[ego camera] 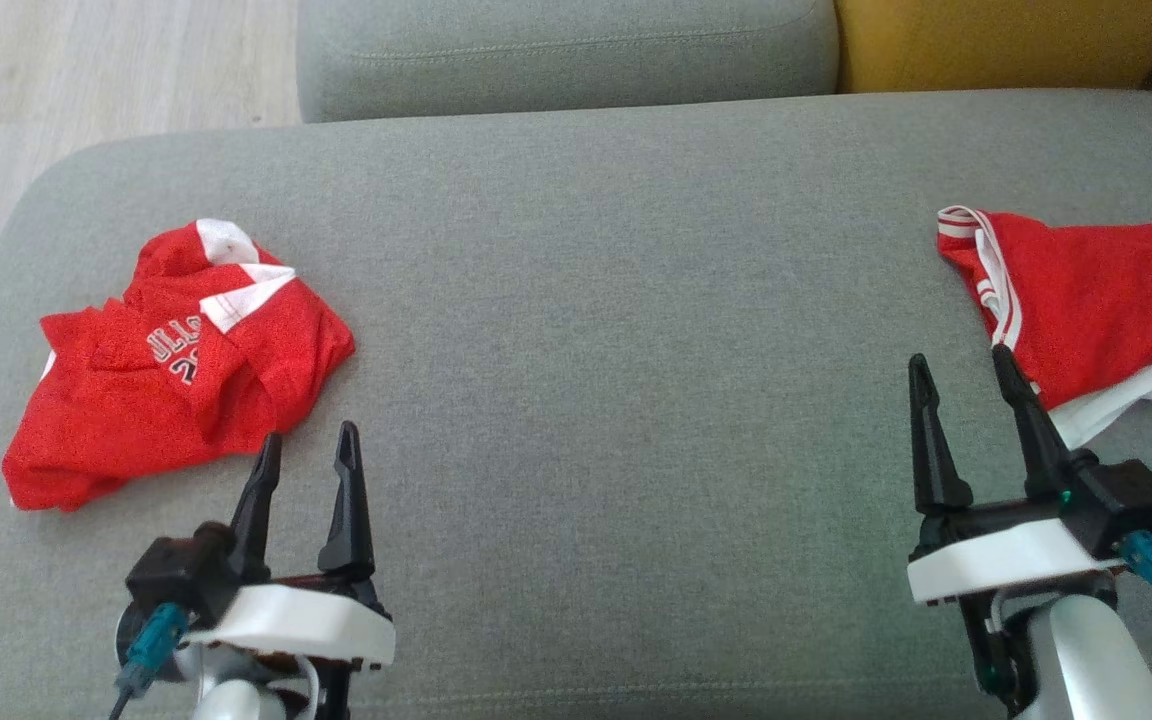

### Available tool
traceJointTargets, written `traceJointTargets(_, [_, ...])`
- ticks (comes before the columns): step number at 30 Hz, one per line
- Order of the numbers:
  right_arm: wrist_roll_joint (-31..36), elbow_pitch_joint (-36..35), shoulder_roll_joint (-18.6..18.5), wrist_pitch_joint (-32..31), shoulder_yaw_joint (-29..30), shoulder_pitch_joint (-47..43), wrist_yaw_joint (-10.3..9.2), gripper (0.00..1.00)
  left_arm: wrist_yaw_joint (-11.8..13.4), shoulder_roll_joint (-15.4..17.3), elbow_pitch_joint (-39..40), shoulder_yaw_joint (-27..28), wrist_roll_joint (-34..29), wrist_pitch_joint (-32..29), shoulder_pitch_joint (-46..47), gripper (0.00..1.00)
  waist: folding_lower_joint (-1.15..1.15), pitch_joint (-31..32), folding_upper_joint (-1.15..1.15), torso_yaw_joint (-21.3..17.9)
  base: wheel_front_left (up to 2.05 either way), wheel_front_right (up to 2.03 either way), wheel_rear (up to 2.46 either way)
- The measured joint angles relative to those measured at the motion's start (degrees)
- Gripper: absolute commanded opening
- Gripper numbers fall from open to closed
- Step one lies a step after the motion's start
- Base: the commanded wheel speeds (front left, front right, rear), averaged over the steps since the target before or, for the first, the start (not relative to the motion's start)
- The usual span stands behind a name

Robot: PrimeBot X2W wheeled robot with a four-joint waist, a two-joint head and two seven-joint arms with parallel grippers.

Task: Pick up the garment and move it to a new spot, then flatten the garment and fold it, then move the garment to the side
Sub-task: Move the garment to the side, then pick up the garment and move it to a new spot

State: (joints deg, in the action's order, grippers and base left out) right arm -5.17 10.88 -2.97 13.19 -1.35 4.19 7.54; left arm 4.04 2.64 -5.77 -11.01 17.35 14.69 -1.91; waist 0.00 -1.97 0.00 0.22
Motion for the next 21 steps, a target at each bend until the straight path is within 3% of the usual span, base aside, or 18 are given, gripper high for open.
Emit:
traceJointTargets(14, [-0.30,-0.31,0.10,0.00,-0.27,-0.05,-0.01,1.00,0.02,0.00,0.76,0.05,-0.05,0.00,-0.14,1.00,0.00,-0.75,0.00,0.18,0.00,0.00,0.00])
traceJointTargets(21, [0.74,-0.29,0.11,-1.24,-2.46,0.01,0.00,1.00,0.01,0.01,0.71,0.68,-0.05,0.00,1.19,1.00,0.00,-1.87,0.00,2.98,0.00,0.00,0.00])
